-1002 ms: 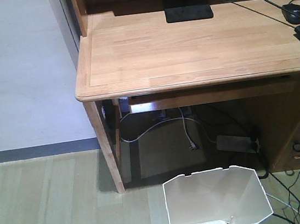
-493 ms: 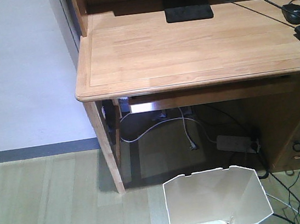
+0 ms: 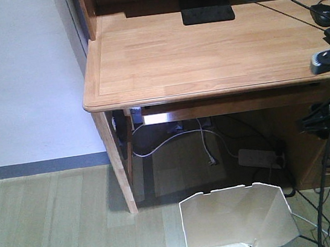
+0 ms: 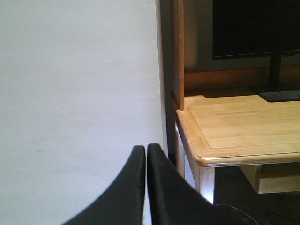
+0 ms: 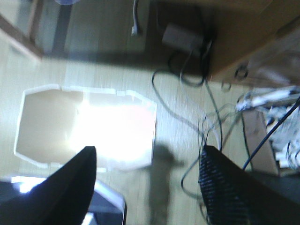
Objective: Move trash bin to bedside with robot
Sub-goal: 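Grasp the rim of the white trash bin with the right gripper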
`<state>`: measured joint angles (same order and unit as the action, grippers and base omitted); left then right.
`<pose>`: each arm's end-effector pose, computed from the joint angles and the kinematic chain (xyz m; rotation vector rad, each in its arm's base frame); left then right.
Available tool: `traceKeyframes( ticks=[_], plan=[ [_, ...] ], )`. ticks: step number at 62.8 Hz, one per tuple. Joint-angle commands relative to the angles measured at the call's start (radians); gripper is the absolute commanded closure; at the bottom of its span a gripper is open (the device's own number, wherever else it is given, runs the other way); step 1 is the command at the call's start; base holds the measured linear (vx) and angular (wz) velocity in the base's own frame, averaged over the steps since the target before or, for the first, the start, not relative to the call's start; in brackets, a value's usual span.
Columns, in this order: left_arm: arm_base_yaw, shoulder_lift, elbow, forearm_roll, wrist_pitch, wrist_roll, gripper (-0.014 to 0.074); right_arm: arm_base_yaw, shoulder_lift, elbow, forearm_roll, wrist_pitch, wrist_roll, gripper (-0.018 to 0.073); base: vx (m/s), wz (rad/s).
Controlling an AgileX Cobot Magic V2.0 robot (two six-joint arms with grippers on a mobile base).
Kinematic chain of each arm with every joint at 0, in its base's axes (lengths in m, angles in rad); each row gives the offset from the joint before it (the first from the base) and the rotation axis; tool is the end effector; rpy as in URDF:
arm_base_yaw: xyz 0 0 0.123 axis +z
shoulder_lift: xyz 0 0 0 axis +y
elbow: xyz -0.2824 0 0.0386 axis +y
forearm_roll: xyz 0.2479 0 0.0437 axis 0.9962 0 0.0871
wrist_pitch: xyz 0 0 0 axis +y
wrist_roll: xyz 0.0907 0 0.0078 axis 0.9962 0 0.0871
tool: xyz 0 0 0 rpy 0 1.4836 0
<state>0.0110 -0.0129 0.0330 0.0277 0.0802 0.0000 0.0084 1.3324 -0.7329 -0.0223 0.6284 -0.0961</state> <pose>0.0569 0.0008 0.1953 0.0114 1.5839 0.0319 0.2380 0.0008 0.2199 -0.1622 2.7074 -0.0491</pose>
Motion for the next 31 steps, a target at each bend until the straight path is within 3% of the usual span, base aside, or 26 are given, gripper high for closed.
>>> traceKeyframes(
  ticks=[1,10,17,31],
  plan=[
    [-0.006,-0.015,0.012,-0.009,-0.074,-0.014,0.0603,-0.009,0.078,-0.033,-0.003,-0.071,-0.013,0.0099,0.0,0.0],
    [-0.006,-0.015,0.012,-0.009,-0.074,-0.014,0.0603,-0.085,0.197,-0.033,0.067,-0.139,-0.029,0.0099,0.0,0.0],
    [-0.006,-0.015,0.012,-0.009,-0.074,-0.014,0.0603,-0.129,0.282,-0.033,0.123,-0.168,-0.124,0.0099,0.0,0.0],
    [-0.006,-0.015,0.012,-0.009,-0.074,-0.014,0.0603,-0.14,0.491,-0.033,0.192,-0.294,-0.26,0.0088,0.0,0.0]
  ],
)
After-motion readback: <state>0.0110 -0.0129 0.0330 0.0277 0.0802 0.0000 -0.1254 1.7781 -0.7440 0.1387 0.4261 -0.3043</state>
